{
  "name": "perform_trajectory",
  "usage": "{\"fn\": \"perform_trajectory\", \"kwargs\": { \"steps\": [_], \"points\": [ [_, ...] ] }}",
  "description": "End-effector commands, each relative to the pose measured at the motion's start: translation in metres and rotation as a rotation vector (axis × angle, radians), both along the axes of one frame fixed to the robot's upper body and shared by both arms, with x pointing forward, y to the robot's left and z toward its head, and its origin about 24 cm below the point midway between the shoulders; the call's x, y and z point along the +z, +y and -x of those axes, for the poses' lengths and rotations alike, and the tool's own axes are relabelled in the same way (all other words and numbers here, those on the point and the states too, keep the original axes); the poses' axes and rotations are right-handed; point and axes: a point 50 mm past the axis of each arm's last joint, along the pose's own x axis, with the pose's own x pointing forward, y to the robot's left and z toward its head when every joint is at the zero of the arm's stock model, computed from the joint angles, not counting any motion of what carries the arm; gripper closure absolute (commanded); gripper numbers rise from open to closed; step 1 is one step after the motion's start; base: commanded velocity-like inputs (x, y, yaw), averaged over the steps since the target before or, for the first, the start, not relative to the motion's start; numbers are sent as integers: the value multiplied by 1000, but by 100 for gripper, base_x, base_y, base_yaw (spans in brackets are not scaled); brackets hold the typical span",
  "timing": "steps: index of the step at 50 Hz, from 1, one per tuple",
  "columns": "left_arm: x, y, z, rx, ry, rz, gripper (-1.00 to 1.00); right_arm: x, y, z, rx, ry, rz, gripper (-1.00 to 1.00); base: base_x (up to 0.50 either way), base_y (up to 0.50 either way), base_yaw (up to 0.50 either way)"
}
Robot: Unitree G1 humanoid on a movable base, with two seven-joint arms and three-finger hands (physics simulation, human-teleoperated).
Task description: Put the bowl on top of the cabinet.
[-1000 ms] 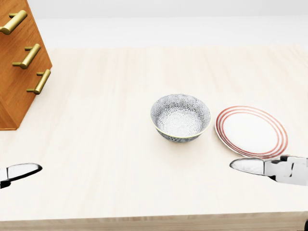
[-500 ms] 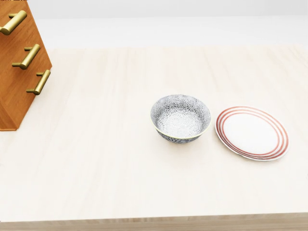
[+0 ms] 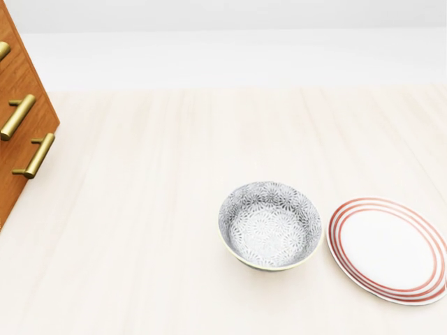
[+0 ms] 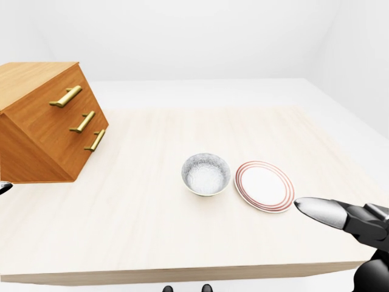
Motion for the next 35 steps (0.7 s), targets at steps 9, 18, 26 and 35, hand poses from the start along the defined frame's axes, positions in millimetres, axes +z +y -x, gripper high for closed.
{"fn": "perform_trajectory", "kwargs": {
  "steps": [9,18,26,35],
  "points": [
    [1,0,0,-1,-4,-3,-100,-1,-1,1,-6,1,1,-100,41,-1,0],
    [0,-1,0,-2,2,-4,-100,-3,2,0,-37,13,38,-100,3,2,0],
    [-1,-2,-1,-3,5,-4,-100,-4,1,0,-43,16,45,-100,6,44,0],
    [-2,-1,-1,-3,10,-5,-100,-5,2,-1,-47,25,50,-100,11,50,0]
  ]
}}
